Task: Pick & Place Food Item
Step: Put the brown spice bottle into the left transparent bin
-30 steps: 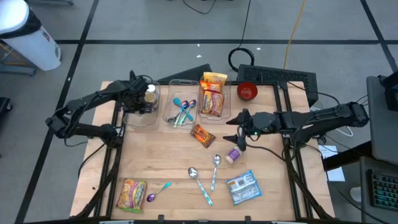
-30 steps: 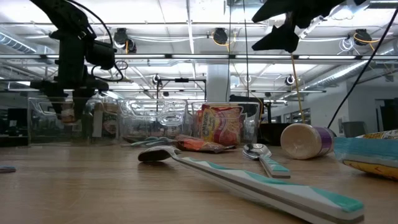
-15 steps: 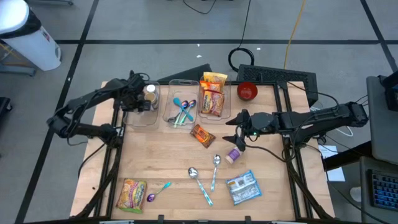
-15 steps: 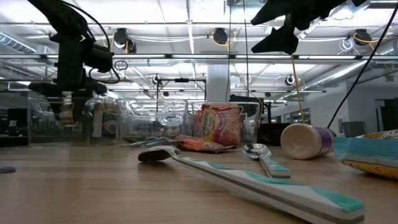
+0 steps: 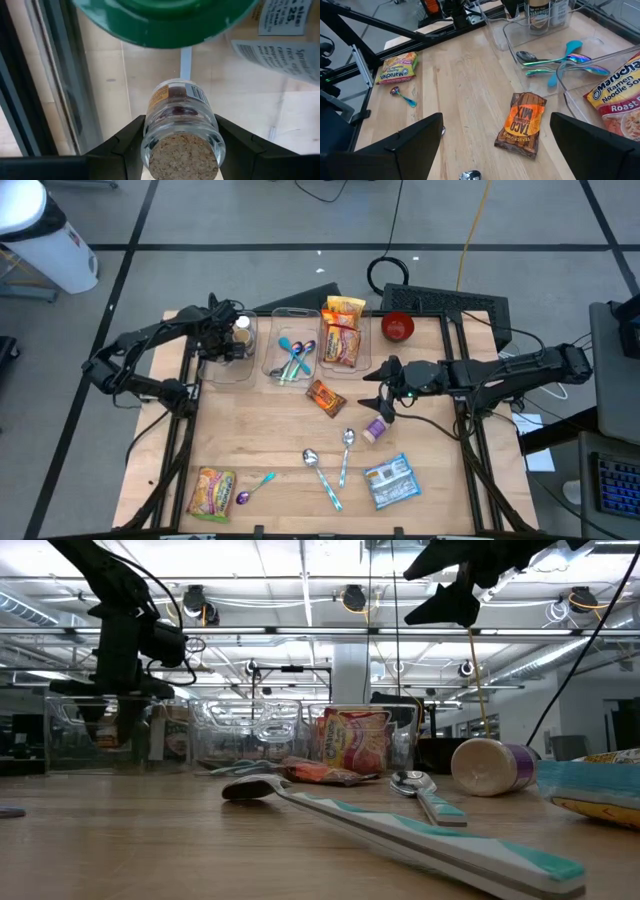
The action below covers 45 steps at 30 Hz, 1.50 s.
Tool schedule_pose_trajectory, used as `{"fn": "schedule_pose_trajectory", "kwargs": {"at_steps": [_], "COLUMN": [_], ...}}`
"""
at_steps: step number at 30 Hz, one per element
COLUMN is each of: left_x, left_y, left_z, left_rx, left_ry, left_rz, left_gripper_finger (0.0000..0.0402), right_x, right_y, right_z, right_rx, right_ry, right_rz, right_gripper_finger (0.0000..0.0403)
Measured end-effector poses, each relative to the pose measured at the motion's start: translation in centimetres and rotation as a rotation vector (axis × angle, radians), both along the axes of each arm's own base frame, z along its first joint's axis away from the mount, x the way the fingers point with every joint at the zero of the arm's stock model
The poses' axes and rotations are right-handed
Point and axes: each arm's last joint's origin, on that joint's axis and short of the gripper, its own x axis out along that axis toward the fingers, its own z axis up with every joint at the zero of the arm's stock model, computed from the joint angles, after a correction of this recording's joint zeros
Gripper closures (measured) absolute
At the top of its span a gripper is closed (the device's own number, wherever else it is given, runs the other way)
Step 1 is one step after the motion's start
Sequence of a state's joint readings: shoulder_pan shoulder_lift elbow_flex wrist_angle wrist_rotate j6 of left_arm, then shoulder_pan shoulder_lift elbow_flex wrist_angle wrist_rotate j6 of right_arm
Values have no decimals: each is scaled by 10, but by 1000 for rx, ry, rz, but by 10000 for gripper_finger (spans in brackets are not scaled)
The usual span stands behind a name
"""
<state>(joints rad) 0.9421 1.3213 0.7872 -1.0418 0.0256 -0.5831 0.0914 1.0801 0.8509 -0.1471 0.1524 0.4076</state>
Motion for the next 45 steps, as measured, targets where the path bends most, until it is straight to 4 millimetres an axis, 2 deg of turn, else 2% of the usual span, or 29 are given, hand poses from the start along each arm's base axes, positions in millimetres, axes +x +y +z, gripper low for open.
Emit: {"fn": "schedule_pose_trajectory", "kwargs": {"at_steps": [30, 45], "left_x": [2, 9], "left_y": [6, 10], "left_z": [0, -11], "left_rx": [90, 50], "left_ry": [30, 44], "left_rz": [48, 40], "left_gripper_finger": [208, 208], "right_x": [0, 0], "right_y": [0, 0], "right_z": [0, 0], "right_rx": [-1, 0], "right_ry": [1, 1], "right_rz": [1, 0], "right_gripper_finger": [39, 39]}}
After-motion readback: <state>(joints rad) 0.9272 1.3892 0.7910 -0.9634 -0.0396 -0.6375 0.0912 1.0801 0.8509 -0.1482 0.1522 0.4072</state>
